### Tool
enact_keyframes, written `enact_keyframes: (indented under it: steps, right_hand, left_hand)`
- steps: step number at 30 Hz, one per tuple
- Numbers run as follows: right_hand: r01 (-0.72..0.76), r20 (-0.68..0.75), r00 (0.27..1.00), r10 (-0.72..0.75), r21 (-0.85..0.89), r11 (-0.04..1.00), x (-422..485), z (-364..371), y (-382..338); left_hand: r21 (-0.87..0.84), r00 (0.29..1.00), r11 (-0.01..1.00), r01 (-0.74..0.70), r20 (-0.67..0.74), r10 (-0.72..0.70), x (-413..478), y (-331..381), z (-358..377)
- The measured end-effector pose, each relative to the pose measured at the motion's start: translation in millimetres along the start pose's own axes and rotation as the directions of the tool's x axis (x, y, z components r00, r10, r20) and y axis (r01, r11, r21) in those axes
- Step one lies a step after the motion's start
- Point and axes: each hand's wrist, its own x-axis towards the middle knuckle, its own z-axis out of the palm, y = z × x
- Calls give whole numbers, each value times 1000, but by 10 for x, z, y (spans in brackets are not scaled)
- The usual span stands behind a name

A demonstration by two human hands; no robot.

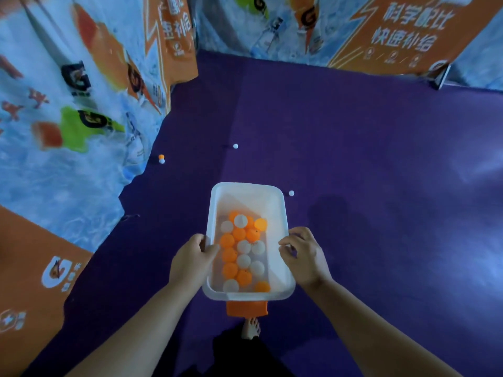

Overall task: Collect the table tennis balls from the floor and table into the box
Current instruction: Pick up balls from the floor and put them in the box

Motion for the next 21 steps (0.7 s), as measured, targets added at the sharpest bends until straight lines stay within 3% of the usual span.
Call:
enact_keyframes:
  steps: [7, 12, 21]
  right_hand:
    - [29, 105, 994, -30, 13, 1000, 1414, -63, 48]
    - [-152, 227, 964, 138, 49, 987, 2438, 41, 51]
    - [-400, 178, 906, 384, 63, 914, 3974, -22, 216]
  left_hand:
    - [-61, 990, 990, 128, -49, -131, 996, 478, -10]
    - [-53, 979, 982, 181, -80, -185, 1950, 672, -141]
    - [42, 983, 982, 182, -27, -181, 3828, 1236, -342]
